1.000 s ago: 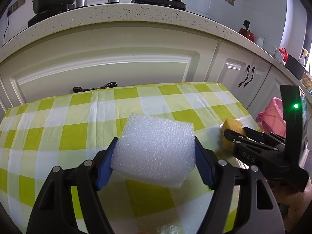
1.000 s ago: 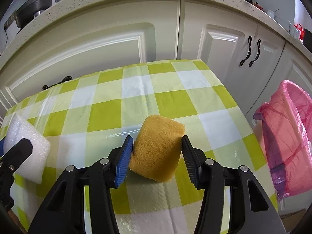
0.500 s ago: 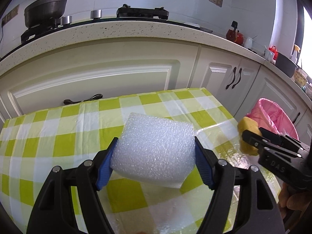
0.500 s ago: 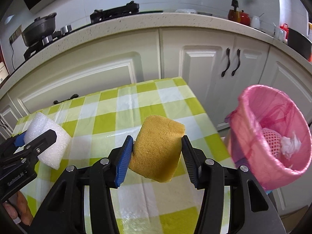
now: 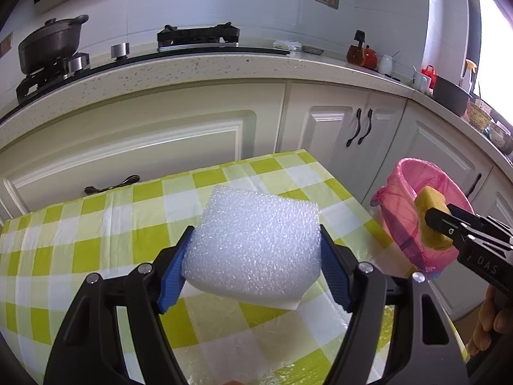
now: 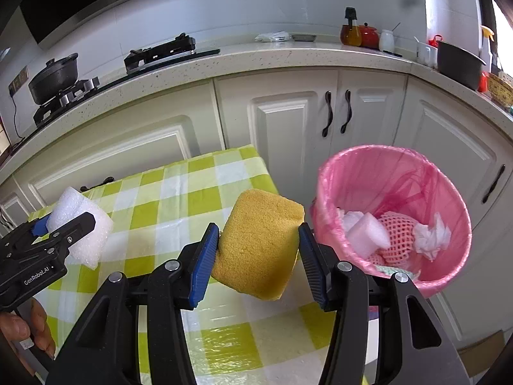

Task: Collect trash
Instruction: 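Carry the foam block and sponge over the pink bin and open both tools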

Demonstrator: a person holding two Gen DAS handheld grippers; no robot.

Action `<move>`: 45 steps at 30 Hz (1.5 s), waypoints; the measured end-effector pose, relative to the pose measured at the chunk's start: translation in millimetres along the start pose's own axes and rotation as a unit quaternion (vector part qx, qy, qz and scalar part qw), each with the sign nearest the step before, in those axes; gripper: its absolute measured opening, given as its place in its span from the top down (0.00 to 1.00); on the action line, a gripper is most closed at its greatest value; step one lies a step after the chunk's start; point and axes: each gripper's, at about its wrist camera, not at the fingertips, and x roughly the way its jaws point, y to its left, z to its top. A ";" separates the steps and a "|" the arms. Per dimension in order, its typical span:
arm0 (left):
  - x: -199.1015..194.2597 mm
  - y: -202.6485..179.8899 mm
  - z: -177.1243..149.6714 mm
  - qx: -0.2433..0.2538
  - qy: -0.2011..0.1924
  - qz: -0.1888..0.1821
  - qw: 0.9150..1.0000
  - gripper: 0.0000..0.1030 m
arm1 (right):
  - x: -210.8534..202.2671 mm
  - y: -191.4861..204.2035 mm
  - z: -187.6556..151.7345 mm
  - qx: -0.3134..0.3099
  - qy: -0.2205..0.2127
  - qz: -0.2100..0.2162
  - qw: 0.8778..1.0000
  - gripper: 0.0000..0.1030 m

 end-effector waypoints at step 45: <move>84.2 -258.4 115.2 0.119 0.004 -0.182 0.976 0.31 | 10.2 -210.9 65.9 0.029 -0.019 -0.055 0.998 0.49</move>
